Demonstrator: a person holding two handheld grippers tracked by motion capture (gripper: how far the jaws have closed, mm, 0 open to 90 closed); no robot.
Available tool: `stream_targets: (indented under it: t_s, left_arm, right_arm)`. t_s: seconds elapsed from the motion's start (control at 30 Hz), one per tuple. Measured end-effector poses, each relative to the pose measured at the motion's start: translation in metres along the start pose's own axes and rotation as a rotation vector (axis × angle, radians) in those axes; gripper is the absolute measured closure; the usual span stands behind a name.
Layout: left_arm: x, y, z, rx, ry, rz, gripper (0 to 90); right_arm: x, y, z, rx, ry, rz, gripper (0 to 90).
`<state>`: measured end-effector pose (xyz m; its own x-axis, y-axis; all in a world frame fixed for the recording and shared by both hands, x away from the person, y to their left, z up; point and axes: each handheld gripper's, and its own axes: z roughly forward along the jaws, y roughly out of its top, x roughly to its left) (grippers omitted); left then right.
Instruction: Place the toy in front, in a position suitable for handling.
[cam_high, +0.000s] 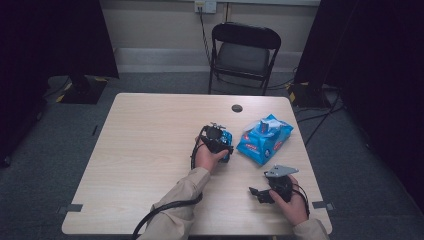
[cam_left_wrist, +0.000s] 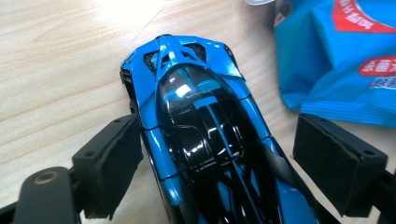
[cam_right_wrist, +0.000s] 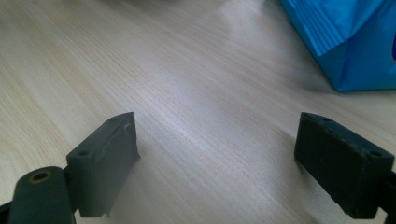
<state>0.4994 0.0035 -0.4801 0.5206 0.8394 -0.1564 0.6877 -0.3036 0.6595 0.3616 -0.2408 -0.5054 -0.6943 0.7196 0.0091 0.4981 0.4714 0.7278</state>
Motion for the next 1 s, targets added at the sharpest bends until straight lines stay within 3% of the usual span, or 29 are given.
stream_targets:
  t_s: [0.63,0.83,0.9,1.0]
  left_arm:
    - [-0.003,0.0,0.014,0.034,0.049,-0.037,14.7]
    - [-0.006,0.002,0.013,0.054,0.067,-0.063,17.3]
    - [-0.009,0.005,0.011,0.066,0.073,-0.037,22.0]
    - [-0.009,0.005,0.01,0.071,0.074,-0.048,22.7]
  right_arm:
    - [0.0,0.0,0.0,0.002,0.004,-0.005,12.1]
    - [0.0,0.0,0.0,0.002,0.005,-0.005,12.0]
    - [0.0,0.0,0.0,0.002,0.008,-0.007,11.8]
    - [0.0,0.0,0.0,0.001,0.008,-0.007,11.8]
